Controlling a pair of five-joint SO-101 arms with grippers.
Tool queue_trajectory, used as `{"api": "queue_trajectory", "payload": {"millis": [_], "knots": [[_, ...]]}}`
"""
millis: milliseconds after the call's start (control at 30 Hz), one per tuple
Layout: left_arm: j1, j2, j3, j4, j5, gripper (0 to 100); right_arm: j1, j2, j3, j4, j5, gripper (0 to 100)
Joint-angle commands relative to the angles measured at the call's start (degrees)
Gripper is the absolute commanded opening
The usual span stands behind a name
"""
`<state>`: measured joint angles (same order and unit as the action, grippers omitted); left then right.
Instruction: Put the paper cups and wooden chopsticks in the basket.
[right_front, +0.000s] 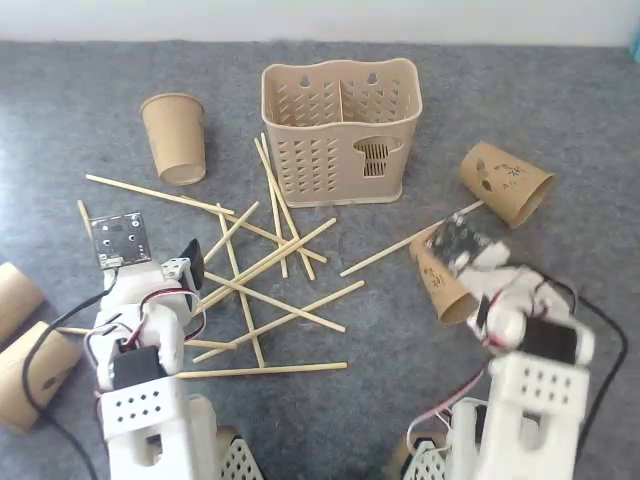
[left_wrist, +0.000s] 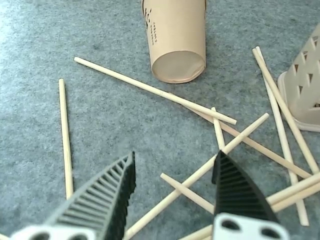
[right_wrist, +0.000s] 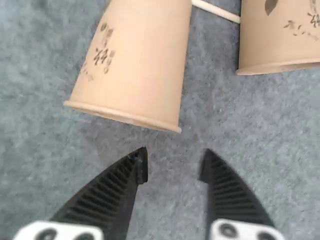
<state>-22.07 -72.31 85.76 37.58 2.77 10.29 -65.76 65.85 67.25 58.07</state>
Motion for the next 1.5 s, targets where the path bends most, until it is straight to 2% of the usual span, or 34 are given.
{"api": "queue_trajectory", "payload": {"millis": [0, 167, 333, 433, 600, 700, 833, 900, 1167, 1467], "knots": [[-0.09, -0.97, -0.48, -1.76, -0.44, 24, 0.40, -9.10, 9.23, -7.34, 2.99, 29.0], [-0.09, -0.97, -0.48, -1.76, -0.44, 24, 0.40, -11.82, 18.11, -16.75, 5.19, 28.9], [-0.09, -0.97, -0.48, -1.76, -0.53, 24, 0.40, -9.19, 20.92, -26.59, 4.92, 28.9], [-0.09, -0.97, -0.48, -1.76, -0.53, 24, -0.48, -4.26, 20.40, -31.43, 3.96, 28.9], [-0.09, -0.97, -0.48, -1.76, -0.53, 24, -1.71, 9.27, 13.45, -38.99, -1.85, 28.6], [-0.09, -0.97, -0.48, -1.76, -0.53, 24, -2.77, 21.23, 5.45, -38.90, -3.52, 22.5], [-0.09, -0.97, -0.48, -1.76, -0.53, 24, -3.30, 36.18, -5.89, -38.55, -7.21, 7.4], [-0.09, -0.97, -0.48, -1.76, -0.53, 24, -3.12, 40.13, -10.55, -37.32, -9.93, 0.0], [0.00, -0.97, -0.40, -1.85, -0.53, 24, -2.77, 37.41, -20.57, -25.36, -19.52, 0.8], [0.00, -0.97, -0.40, -1.85, -0.53, 24, -3.74, 38.20, -46.86, 7.08, -22.59, 0.8]]}}
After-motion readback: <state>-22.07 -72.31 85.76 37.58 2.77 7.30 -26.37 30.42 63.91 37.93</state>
